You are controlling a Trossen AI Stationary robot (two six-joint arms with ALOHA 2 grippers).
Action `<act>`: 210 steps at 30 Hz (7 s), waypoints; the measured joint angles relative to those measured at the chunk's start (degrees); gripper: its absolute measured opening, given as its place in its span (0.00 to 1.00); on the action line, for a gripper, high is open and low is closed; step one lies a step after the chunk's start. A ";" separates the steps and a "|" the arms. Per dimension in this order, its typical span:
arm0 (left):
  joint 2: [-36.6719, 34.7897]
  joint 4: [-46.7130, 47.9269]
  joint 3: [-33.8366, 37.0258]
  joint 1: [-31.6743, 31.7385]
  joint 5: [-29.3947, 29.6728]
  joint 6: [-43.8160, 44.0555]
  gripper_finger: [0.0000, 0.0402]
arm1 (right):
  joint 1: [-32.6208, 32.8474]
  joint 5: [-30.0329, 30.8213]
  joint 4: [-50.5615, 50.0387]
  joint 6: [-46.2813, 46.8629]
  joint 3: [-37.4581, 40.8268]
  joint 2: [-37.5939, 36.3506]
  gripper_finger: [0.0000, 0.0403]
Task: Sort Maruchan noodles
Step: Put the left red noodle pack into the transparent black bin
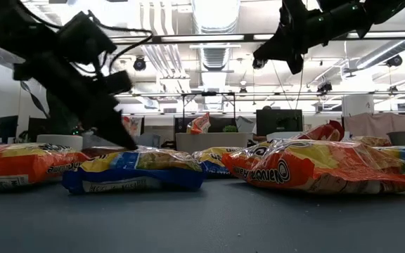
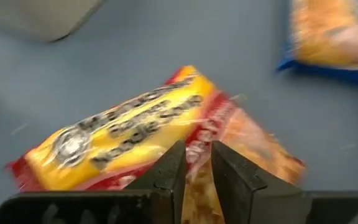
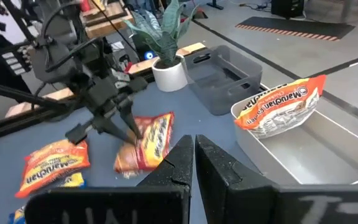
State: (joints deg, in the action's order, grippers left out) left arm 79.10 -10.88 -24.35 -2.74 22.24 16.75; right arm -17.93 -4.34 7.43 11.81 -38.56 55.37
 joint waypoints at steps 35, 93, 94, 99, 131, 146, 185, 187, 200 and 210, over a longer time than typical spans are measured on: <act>-14.58 12.14 6.68 -0.09 -2.69 -4.75 0.10 | 1.92 -8.12 -21.20 9.10 -37.61 48.51 0.02; -1.90 -10.34 10.11 -0.46 -1.54 0.65 0.10 | 4.99 -13.59 -6.88 20.72 -32.44 53.55 0.81; -1.42 -10.49 10.10 -0.46 -1.37 0.93 0.10 | 4.92 -13.56 -5.62 21.60 -31.85 53.55 0.81; 0.99 -10.06 10.13 -0.46 -1.41 1.77 0.10 | 4.87 -12.77 -2.15 23.16 -30.21 53.55 0.81; 4.71 -13.60 10.42 -0.44 -1.79 2.88 0.10 | 6.36 -13.70 21.19 22.89 -28.13 60.66 0.79; 4.64 -14.70 10.42 -0.44 -1.77 2.85 0.10 | 6.54 -11.53 23.29 20.72 -28.13 61.13 0.44; -20.56 -1.50 1.45 -0.18 -4.70 -12.54 0.61 | 10.85 -10.67 16.58 -9.62 -28.74 57.27 0.30; -18.64 -1.02 0.80 -0.17 -4.71 -13.38 0.63 | 10.86 -10.64 16.28 -9.64 -28.74 57.27 0.30; -6.11 -2.17 0.82 -0.05 -7.34 -9.63 0.59 | 11.09 -10.58 15.49 -11.11 -28.74 57.24 0.30; -5.10 -2.36 -0.26 -0.05 -6.91 -9.59 0.58 | 11.32 -10.58 15.40 -8.54 -28.74 57.24 0.33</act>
State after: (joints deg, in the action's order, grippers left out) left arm 74.00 -13.24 -24.61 -2.79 15.33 7.16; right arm -6.61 -14.92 22.83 3.27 -67.31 112.62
